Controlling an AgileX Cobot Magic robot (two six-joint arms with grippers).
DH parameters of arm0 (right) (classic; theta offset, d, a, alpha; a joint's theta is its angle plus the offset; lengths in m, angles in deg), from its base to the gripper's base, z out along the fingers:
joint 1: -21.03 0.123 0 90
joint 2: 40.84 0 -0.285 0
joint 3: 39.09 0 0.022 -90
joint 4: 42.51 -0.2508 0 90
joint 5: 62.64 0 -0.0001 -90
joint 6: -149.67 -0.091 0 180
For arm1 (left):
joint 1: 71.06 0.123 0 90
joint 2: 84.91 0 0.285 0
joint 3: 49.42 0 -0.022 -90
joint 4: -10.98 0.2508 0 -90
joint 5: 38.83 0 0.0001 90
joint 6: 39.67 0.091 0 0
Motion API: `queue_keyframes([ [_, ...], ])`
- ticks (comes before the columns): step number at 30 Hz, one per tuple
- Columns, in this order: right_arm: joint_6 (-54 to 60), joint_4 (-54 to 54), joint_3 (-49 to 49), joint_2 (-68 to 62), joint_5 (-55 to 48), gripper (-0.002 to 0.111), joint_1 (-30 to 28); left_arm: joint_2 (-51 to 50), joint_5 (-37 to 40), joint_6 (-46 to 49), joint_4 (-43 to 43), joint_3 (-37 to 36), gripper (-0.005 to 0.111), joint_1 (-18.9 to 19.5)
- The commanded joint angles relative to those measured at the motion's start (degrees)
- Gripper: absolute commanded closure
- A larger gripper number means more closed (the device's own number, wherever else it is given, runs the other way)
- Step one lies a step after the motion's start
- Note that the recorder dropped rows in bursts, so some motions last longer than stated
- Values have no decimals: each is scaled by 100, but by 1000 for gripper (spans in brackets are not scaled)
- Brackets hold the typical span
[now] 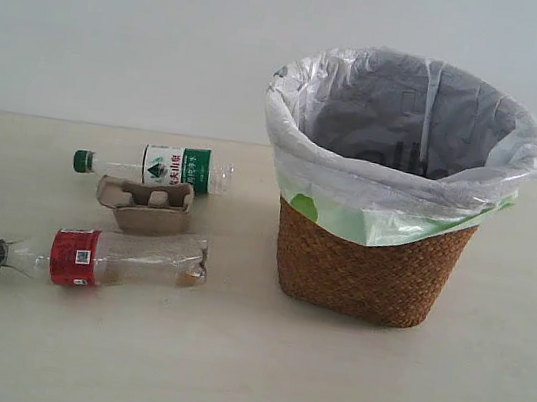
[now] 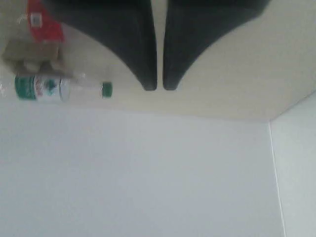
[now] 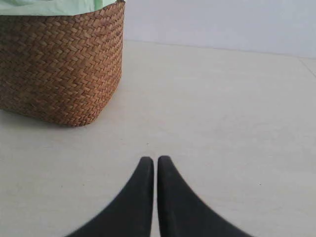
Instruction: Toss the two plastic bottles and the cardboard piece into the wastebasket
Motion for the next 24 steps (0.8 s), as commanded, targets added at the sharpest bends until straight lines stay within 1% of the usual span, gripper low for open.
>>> queue_keyframes([
  [1, 0, -11, 3, 30, 25, 108, -27, 13, -1437, -322, -411, -23, 103, 11],
  [3, 0, 1, 3, 30, 25, 108, -27, 13, -2254, -1196, -426, -23, 103, 11],
  [4, 0, 1, 3, 30, 25, 108, -27, 13, -2725, -1847, -426, -23, 103, 11],
  [6, 0, 1, 3, 30, 25, 108, -27, 13, -3352, -2627, -357, -23, 103, 11],
  [8, 0, 1, 3, 30, 25, 108, -27, 13, -3856, -3025, -344, -23, 103, 11],
  [10, 0, 1, 3, 30, 25, 108, -27, 13, -4049, -3295, -344, 13, 103, 11],
  [11, 0, 1, 3, 30, 25, 108, -27, 13, -3941, -3324, -344, 113, 103, 11],
  [13, 0, 1, 3, 30, 25, 108, -27, -24, -3477, -3332, -159, 444, 103, 11],
  [15, 0, 1, 3, 30, 25, 108, -27, -223, -3068, -3332, 261, 791, 103, 11],
  [16, 0, 1, 3, 30, 25, 108, -27, -362, -2828, -3332, 642, 996, 103, 11],
  [18, 0, 1, 3, 30, 25, 108, -27, -685, -2574, -3384, 1127, 1398, 103, 11],
  [21, 0, 1, 3, 30, 25, 108, -27, -1194, -2246, -3805, 1721, 1942, 103, 11],
  [24, 0, 1, 3, 30, 25, 108, -27, -1763, -1983, -4530, 2657, 2460, 103, 11],
])
